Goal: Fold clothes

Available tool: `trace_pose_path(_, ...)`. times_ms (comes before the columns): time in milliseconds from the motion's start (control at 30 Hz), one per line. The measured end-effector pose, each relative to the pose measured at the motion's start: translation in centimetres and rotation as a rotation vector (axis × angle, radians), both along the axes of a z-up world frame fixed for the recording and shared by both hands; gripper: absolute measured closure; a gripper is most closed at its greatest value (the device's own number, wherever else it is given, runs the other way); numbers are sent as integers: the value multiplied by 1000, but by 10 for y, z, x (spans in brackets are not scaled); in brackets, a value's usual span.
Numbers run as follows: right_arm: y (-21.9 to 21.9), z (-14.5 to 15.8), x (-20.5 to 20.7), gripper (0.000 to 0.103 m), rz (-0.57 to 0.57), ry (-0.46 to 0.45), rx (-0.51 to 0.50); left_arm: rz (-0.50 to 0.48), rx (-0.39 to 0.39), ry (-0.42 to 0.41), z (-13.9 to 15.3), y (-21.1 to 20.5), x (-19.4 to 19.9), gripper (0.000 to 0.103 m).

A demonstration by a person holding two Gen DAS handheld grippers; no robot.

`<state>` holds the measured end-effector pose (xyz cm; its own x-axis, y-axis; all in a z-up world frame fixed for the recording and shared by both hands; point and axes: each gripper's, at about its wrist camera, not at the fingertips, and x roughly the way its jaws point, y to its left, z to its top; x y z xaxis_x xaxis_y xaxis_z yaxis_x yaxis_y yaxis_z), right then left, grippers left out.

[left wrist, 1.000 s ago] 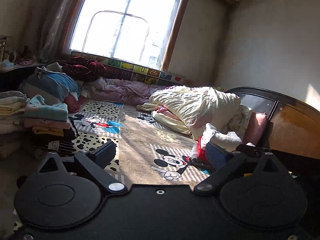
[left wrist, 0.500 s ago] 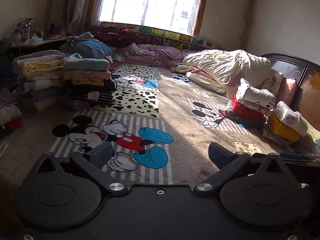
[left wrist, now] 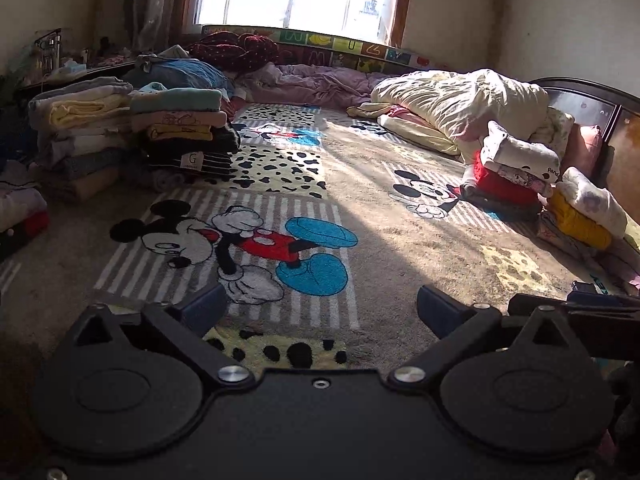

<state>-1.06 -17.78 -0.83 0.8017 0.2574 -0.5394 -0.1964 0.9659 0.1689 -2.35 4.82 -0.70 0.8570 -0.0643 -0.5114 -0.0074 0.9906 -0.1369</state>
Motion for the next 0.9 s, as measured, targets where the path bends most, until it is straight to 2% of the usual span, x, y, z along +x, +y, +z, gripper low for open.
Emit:
trace_pose_path(133, -2, -6, 0, 5, 4, 13, 7, 0, -20, 20, -7, 2, 3, 0)
trace_pose_path(467, -3, -27, 3, 5, 14, 51, 16, -4, 21, 52, -27, -5, 8, 0)
trace_pose_path(633, -4, -35, 5, 5, 14, 59, 15, -6, -20, 49, -33, -1, 10, 0)
trace_pose_path(900, -6, -37, 7, 5, 19, 49, 19, -33, -22, 13, -34, -7, 8, 0)
